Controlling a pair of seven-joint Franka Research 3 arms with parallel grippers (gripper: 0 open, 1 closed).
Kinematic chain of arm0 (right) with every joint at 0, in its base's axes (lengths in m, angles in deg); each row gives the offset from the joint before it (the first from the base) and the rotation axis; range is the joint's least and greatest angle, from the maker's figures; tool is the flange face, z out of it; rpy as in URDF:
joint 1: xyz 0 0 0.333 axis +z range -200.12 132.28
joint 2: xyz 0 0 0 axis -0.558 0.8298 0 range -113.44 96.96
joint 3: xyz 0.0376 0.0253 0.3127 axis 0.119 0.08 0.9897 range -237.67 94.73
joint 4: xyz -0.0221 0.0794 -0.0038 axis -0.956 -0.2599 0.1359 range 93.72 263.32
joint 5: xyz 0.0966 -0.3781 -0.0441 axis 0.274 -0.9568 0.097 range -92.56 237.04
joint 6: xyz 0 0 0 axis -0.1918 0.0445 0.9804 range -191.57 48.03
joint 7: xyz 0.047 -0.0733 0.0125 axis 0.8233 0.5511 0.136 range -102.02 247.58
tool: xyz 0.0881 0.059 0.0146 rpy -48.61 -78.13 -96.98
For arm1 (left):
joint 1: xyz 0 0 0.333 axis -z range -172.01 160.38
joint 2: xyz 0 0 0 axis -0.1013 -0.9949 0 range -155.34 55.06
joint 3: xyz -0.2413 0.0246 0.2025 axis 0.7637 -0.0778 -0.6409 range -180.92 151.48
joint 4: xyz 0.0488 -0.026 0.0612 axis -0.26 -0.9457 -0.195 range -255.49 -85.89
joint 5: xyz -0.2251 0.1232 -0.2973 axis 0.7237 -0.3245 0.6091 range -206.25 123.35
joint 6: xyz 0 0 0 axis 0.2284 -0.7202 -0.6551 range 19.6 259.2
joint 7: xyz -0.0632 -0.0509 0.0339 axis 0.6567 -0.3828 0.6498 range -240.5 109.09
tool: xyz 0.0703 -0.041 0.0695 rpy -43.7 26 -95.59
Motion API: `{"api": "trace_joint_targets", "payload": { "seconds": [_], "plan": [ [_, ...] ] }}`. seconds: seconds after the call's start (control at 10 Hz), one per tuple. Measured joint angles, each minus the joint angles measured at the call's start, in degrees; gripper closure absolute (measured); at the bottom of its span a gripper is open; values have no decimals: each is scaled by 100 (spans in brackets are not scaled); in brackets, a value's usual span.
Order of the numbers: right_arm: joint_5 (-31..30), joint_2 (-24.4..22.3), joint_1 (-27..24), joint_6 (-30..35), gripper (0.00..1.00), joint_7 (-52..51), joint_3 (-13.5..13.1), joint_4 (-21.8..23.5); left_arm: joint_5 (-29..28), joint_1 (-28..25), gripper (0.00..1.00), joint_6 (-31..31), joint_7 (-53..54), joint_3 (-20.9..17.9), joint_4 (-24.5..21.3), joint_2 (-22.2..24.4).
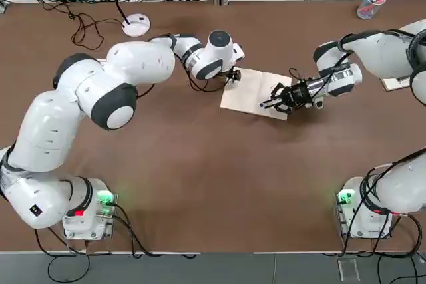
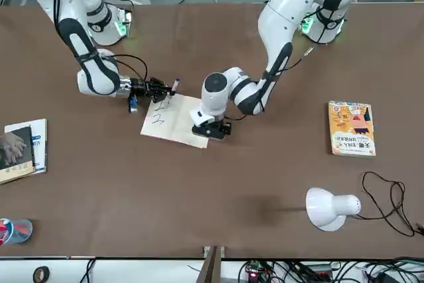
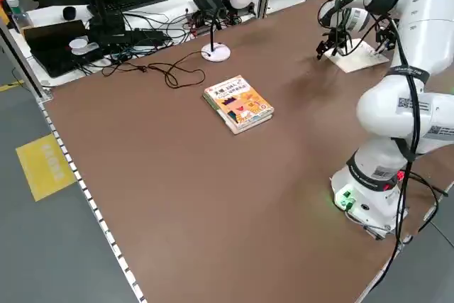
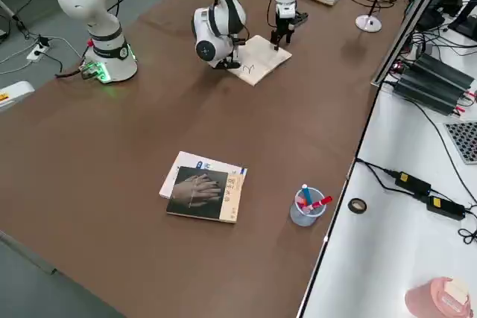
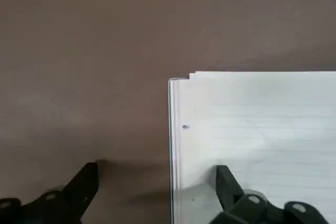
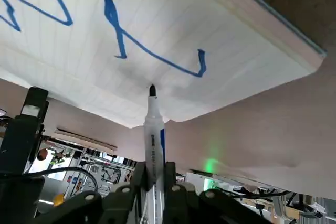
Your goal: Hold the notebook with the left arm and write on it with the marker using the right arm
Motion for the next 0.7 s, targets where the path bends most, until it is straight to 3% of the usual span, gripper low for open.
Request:
{"api": "trace_joint_targets", "payload": {
  "seconds": [0.7],
  "plan": [
    [2,52,0,1,83,-79,4,-1,0,0,1,-1,0,0,0,0]
  ]
}}
